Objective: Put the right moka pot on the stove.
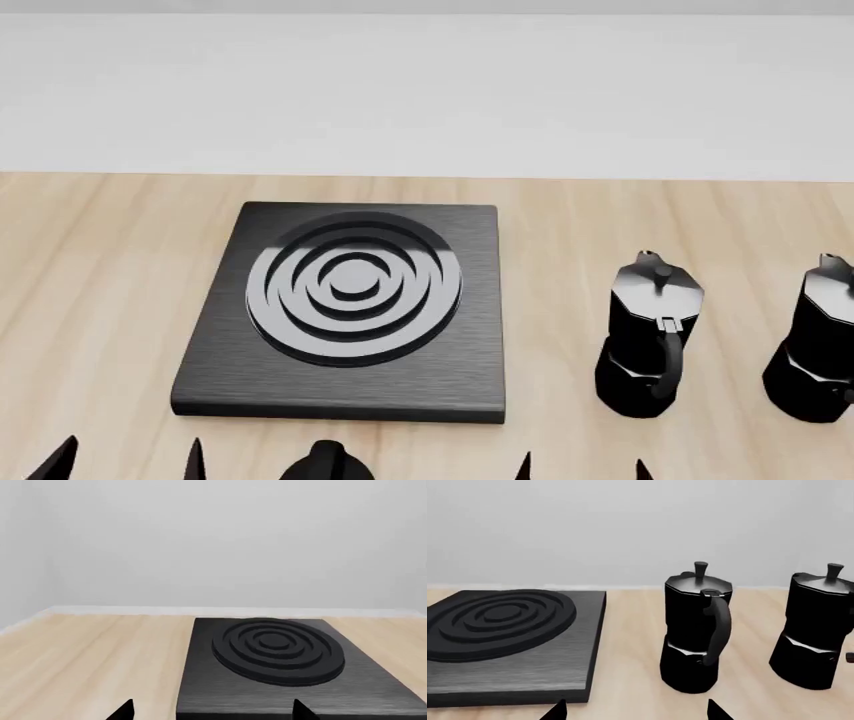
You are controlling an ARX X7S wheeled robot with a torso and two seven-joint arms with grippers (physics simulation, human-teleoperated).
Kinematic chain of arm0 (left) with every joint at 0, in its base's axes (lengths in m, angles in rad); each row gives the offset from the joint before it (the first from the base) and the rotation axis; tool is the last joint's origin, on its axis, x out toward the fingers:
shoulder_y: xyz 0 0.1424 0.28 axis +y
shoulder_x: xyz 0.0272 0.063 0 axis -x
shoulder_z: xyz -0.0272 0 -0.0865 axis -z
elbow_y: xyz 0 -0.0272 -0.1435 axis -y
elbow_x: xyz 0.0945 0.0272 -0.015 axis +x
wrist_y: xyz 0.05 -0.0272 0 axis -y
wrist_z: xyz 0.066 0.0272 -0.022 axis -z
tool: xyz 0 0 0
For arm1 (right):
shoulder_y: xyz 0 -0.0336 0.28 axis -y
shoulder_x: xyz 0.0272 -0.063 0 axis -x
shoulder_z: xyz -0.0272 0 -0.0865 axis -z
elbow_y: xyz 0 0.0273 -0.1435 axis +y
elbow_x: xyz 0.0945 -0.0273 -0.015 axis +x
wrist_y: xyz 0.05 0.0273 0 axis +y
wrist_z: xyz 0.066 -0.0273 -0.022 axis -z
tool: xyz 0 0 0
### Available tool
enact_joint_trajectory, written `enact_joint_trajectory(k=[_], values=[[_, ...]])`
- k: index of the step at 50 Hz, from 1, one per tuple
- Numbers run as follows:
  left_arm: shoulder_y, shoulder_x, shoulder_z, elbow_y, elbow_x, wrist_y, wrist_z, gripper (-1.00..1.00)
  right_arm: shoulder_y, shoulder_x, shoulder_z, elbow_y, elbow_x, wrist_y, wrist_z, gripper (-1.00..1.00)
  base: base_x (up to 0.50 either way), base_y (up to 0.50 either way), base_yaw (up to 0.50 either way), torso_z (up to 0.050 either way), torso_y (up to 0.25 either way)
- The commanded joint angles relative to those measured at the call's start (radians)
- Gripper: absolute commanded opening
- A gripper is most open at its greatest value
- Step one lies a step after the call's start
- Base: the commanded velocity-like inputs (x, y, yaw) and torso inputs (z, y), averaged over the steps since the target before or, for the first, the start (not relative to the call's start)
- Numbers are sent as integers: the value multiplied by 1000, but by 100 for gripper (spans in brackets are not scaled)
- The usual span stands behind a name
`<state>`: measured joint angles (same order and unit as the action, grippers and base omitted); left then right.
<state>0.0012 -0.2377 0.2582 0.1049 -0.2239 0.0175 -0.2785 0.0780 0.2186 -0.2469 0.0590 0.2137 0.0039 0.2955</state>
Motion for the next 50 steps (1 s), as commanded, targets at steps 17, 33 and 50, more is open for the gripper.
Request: enact_joint_trajectory(k=[17, 33, 50], values=[[-107, -129, -46, 578, -135, -552, -123, 100, 0, 102, 9, -415, 58, 321, 68, 100, 0, 0, 0, 0, 0], [-160, -146, -61, 672, -178, -654, -152, 100, 24, 117, 27, -487, 100, 405, 83, 100, 0, 0, 0, 0, 0], [-161, -150, -59, 671, -182, -652, -157, 100, 25, 121, 24, -486, 104, 403, 87, 100, 0, 0, 0, 0, 0]])
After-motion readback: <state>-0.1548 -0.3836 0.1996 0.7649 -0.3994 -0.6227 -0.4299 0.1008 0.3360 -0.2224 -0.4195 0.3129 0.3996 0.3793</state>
